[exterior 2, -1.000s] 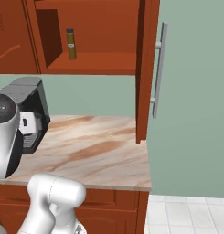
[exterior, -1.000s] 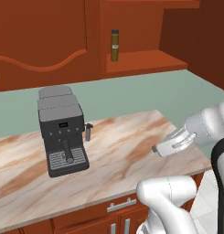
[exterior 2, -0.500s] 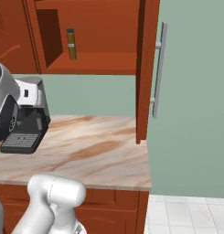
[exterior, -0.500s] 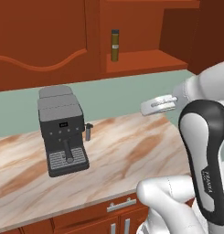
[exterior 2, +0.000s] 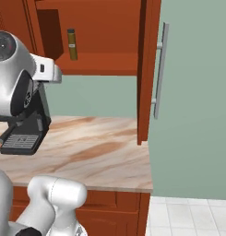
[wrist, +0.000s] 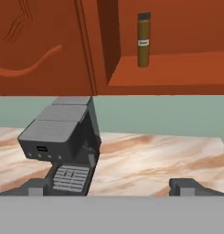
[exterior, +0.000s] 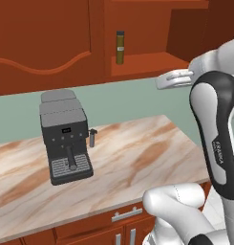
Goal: Collect the turmeric, ketchup, and shaker from the cabinet and place them next to the stove.
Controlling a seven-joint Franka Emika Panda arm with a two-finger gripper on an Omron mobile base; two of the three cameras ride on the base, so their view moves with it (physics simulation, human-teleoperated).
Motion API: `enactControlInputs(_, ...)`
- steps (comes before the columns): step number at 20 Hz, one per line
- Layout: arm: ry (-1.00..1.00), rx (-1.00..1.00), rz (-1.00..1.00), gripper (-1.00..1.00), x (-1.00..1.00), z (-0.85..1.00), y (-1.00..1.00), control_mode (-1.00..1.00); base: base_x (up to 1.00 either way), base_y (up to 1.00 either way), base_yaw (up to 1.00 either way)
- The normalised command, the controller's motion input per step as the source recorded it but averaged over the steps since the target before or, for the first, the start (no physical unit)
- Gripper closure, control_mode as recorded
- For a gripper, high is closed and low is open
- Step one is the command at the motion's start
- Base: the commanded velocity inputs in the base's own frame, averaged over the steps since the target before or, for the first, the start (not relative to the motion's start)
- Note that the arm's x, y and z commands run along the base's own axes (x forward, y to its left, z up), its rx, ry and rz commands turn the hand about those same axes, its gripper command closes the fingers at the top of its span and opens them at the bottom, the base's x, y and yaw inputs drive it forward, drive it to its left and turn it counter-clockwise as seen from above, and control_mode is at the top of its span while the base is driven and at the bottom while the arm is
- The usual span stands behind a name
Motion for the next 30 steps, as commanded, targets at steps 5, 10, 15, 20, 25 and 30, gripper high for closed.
enactControlInputs(5, -0.31, 0.00, -0.02, -1.00, 0.28, 0.26, -0.42, -1.00, 0.00, 0.00, 0.00)
enactControlInputs(10, -0.21, 0.02, -0.06, -1.00, 0.16, 0.33, -0.17, -1.00, 0.00, 0.00, 0.00)
enactControlInputs(15, -0.11, 0.00, -0.06, -1.00, 0.21, 0.31, -0.27, -1.00, 0.00, 0.00, 0.00)
enactControlInputs(20, -0.04, 0.00, -0.04, -1.00, 0.23, 0.14, -0.33, -1.00, 0.00, 0.00, 0.00)
enactControlInputs(25, 0.00, 0.01, -0.03, -1.00, 0.31, 0.01, -0.13, -1.00, 0.00, 0.00, 0.00)
enactControlInputs(30, 0.00, 0.00, 0.00, -1.00, 0.44, 0.00, 0.03, -1.00, 0.00, 0.00, 0.00)
